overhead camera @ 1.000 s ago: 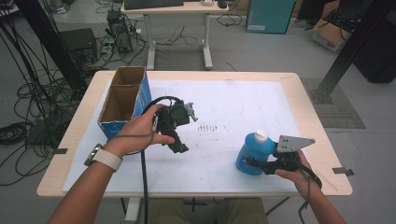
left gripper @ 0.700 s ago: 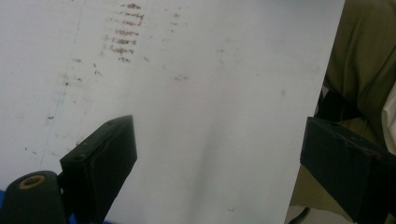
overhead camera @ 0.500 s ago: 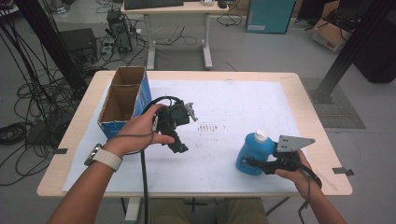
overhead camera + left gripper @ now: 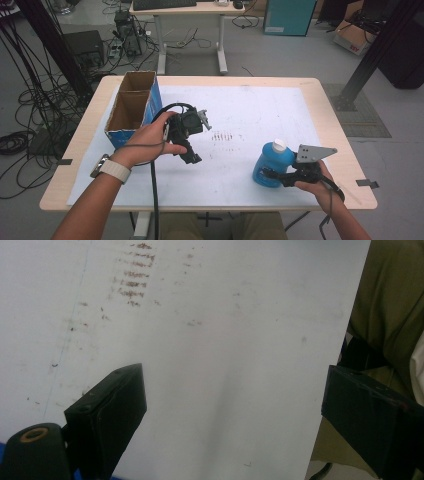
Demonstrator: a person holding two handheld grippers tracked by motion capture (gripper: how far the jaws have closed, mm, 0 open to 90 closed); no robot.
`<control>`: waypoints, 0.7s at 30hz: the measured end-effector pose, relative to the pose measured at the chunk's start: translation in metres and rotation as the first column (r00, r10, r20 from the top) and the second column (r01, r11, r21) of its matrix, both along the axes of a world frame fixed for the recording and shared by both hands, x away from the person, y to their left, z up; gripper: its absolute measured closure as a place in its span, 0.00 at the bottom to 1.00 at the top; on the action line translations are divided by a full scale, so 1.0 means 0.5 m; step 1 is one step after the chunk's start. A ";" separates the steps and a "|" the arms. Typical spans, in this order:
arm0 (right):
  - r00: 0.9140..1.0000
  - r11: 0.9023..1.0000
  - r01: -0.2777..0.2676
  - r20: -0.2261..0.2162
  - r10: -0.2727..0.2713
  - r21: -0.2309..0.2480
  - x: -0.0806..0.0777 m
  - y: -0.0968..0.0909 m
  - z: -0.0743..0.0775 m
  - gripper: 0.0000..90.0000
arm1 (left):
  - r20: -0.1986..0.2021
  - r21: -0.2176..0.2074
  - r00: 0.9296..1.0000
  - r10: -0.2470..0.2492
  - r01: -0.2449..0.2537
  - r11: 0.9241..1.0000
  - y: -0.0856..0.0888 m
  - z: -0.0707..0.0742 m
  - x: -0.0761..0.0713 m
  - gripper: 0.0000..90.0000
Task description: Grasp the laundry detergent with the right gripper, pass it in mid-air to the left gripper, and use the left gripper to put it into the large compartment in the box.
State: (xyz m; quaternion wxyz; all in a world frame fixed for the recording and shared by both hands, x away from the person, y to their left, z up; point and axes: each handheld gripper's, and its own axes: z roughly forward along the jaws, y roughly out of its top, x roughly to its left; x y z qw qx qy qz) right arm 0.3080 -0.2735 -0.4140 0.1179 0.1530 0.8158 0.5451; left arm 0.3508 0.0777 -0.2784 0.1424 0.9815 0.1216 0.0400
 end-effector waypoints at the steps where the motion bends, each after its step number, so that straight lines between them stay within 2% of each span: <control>1: 1.000 1.000 0.000 0.002 0.000 -0.002 0.000 0.000 0.000 0.48 | 0.009 -0.002 1.000 0.000 0.000 1.000 0.000 -0.001 0.000 0.12; 21: 1.000 1.000 0.001 0.005 -0.001 0.002 0.001 0.000 -0.001 0.48 | 0.009 -0.003 1.000 0.000 0.000 1.000 0.001 -0.001 0.000 0.12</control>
